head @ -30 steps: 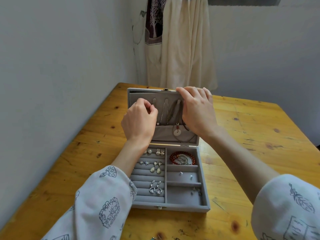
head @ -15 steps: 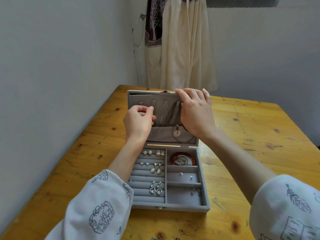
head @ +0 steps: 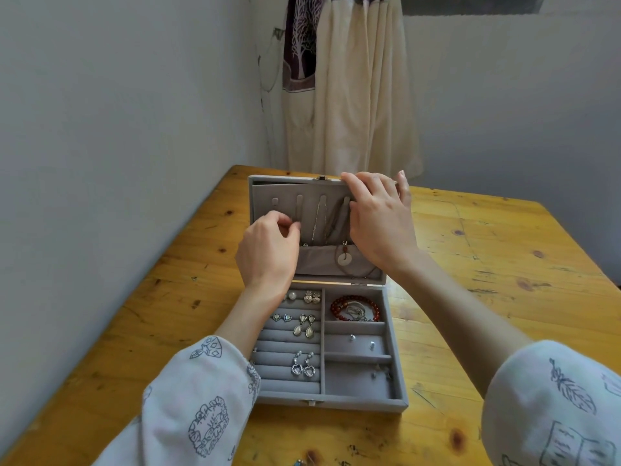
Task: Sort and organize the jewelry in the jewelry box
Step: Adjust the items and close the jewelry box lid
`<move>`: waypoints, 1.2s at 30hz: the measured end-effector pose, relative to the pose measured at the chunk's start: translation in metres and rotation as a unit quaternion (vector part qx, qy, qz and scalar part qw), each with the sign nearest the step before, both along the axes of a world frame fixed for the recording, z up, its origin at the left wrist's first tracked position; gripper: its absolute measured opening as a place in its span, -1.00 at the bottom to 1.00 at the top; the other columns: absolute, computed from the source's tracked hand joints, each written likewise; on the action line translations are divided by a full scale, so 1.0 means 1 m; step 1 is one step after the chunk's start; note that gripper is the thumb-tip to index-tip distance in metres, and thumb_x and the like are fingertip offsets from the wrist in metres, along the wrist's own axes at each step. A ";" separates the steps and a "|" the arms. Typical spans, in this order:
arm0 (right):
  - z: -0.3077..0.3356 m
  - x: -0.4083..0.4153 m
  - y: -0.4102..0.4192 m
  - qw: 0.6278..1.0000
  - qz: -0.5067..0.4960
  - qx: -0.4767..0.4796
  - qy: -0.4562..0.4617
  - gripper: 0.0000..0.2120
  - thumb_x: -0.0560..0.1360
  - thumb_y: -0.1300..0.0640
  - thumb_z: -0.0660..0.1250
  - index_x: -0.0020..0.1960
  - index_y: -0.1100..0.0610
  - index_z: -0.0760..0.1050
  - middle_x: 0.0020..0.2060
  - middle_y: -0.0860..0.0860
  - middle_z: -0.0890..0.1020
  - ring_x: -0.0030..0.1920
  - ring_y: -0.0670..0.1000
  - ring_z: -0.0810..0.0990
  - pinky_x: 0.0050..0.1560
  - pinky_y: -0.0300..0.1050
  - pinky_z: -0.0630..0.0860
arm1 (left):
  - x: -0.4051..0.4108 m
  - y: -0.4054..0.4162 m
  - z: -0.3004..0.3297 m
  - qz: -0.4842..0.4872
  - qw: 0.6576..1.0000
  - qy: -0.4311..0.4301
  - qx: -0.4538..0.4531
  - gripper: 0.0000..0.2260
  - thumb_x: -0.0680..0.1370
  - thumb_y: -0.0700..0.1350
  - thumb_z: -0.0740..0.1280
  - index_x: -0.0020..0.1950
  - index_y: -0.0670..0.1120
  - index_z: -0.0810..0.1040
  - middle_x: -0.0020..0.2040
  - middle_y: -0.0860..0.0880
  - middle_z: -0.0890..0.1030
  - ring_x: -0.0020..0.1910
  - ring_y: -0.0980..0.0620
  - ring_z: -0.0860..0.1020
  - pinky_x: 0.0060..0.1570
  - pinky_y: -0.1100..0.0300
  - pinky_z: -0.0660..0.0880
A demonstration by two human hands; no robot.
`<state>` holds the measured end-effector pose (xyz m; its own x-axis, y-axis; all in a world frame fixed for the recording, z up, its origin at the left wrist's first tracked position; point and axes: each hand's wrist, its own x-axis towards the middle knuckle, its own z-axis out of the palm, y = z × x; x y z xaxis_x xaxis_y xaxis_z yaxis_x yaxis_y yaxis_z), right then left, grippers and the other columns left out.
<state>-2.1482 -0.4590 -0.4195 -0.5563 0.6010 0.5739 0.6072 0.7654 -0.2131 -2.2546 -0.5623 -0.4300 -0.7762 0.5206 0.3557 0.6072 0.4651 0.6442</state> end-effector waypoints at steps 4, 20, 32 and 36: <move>-0.002 0.000 -0.001 1.000 -0.002 0.004 0.019 -0.60 0.49 0.27 0.19 0.32 0.09 0.40 0.22 0.06 0.51 0.34 0.11 0.36 0.44 0.23 -0.03 | 0.001 -0.008 -0.005 -0.015 0.999 0.028 0.009 -0.80 0.53 0.00 0.31 0.04 -0.09 0.58 0.01 -0.04 0.56 -0.06 -0.01 0.51 -0.20 0.23 0.29; 0.019 0.027 -0.018 0.999 0.017 0.015 0.032 -0.69 0.50 0.19 0.27 0.23 0.15 0.50 0.03 0.17 0.54 0.09 0.24 0.46 -0.02 0.11 0.38 | -0.039 -0.022 0.037 -0.085 0.991 -0.002 0.100 -0.81 0.52 -0.21 0.31 0.12 -0.18 0.49 0.03 -0.10 0.58 -0.13 0.06 0.42 -0.22 0.43 0.23; -0.003 0.097 -0.106 0.994 0.073 0.083 -0.015 -0.73 0.48 0.01 0.16 0.01 0.11 0.55 -0.13 0.06 0.61 -0.15 0.11 0.58 -0.17 -0.05 0.48 | -0.013 -0.131 0.007 -0.214 0.966 0.137 0.041 -0.83 0.43 -0.31 0.38 -0.02 -0.19 0.48 -0.06 -0.08 0.58 -0.11 0.01 0.52 -0.14 0.29 0.42; -0.033 0.111 -0.135 0.994 0.058 0.079 -0.054 -0.83 0.40 0.08 0.32 -0.03 0.10 0.53 -0.12 0.06 0.62 -0.13 0.13 0.59 -0.13 -0.02 0.50 | -0.007 -0.157 -0.023 -0.272 0.944 0.184 -0.030 -0.73 0.34 -0.40 0.43 -0.06 -0.21 0.46 -0.06 -0.17 0.59 -0.13 -0.13 0.59 -0.16 0.11 0.56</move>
<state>-2.0375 -0.5943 -0.4526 -0.6799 0.4358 0.5897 0.5252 0.8507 -0.0231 -2.2616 -0.7198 -0.4529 -0.2176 0.8341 0.5069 0.9443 0.0486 0.3253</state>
